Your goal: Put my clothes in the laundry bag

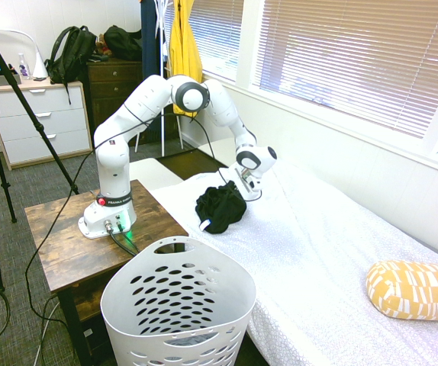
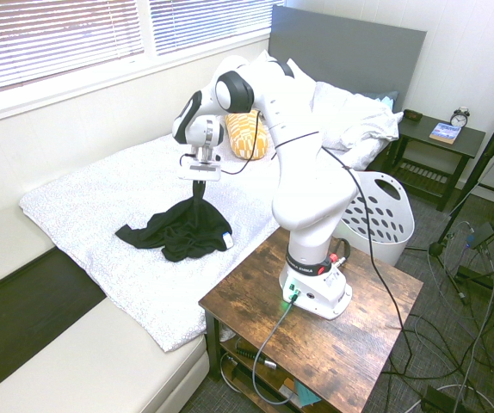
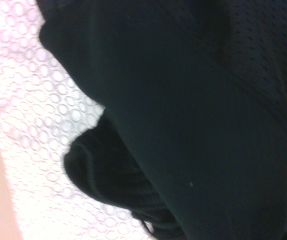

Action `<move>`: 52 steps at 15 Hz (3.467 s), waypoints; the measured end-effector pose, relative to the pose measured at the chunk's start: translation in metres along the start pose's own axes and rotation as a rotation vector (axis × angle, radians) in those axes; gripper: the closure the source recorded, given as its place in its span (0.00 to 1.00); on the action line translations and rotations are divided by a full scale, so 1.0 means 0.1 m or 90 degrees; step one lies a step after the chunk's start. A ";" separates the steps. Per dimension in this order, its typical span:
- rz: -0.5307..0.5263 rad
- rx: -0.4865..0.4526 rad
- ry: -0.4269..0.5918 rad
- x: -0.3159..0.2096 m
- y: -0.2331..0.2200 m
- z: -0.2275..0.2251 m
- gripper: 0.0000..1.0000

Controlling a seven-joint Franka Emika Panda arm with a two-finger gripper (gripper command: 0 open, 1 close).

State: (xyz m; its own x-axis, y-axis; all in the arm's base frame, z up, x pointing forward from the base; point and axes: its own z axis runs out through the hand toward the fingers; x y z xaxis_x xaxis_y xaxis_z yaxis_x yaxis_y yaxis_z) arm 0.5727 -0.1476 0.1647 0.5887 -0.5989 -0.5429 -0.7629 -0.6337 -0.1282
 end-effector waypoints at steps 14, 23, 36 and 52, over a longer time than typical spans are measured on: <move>0.032 0.040 0.198 -2.93 1.00 -3.44 1.00; 0.226 0.206 0.344 -4.46 3.35 -4.87 1.00; 0.505 0.197 0.326 -3.78 5.12 -4.13 1.00; 0.644 0.163 0.184 -1.73 5.59 -1.05 0.00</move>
State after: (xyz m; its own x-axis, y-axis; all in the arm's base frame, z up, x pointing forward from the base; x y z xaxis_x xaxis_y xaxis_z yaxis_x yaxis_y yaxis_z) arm 0.0727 -0.4493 0.2747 -0.3301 -0.9007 -0.2826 -0.9438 0.3204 0.0814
